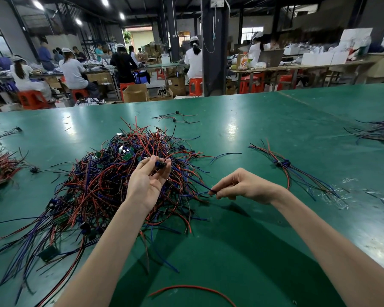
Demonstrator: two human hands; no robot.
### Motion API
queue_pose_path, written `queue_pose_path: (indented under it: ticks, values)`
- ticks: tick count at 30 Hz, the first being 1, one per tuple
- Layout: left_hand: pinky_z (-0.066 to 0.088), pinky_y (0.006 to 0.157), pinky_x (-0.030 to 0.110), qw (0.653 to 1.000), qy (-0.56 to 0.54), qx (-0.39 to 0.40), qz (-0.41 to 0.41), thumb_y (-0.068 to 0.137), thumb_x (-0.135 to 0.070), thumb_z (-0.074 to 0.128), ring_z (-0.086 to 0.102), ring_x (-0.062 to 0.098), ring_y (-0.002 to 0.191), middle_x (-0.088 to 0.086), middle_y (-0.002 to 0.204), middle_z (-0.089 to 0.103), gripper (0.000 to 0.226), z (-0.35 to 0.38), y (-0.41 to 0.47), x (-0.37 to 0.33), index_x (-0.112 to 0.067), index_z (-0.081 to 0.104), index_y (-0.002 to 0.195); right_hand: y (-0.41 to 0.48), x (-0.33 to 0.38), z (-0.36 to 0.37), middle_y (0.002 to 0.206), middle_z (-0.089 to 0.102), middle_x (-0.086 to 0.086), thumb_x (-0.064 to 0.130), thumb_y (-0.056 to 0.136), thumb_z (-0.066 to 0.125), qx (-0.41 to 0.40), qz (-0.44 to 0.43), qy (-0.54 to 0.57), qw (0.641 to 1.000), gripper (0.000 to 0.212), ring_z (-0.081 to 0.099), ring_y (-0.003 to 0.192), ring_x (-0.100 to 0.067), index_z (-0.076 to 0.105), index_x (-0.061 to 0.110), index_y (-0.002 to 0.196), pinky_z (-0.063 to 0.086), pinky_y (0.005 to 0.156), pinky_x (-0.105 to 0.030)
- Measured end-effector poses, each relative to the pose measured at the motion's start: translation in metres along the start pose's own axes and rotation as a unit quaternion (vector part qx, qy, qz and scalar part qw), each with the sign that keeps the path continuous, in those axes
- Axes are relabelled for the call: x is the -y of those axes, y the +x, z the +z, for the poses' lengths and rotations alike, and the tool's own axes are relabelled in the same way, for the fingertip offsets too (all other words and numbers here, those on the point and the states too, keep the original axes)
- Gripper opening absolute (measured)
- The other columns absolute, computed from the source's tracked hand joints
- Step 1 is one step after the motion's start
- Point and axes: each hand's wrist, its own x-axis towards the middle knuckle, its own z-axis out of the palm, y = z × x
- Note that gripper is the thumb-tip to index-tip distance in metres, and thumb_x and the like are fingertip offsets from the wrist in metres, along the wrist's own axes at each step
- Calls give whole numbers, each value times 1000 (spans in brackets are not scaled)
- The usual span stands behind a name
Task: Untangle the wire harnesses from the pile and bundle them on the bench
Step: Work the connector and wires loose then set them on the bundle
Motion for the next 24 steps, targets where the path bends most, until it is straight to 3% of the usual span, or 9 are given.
queue_pose_path:
  ticks: [4,24]
  values:
    - [58,63,27,1000,-2,-5,-1,98,-8,48,71,24,71,15,85,60,15,1,-1,1,-5,53,84,-2,-1,-1,79,74,5,-7,83,62,24,1,19,1000,19,53,62,-5,72,1,98,42,56,-17]
    - [57,63,25,1000,10,1,-7,98,-9,47,71,22,72,13,86,60,16,1,-3,1,-5,54,84,-1,2,0,75,65,-11,-6,80,67,35,11,15,999,18,49,57,-6,74,10,83,40,55,-17]
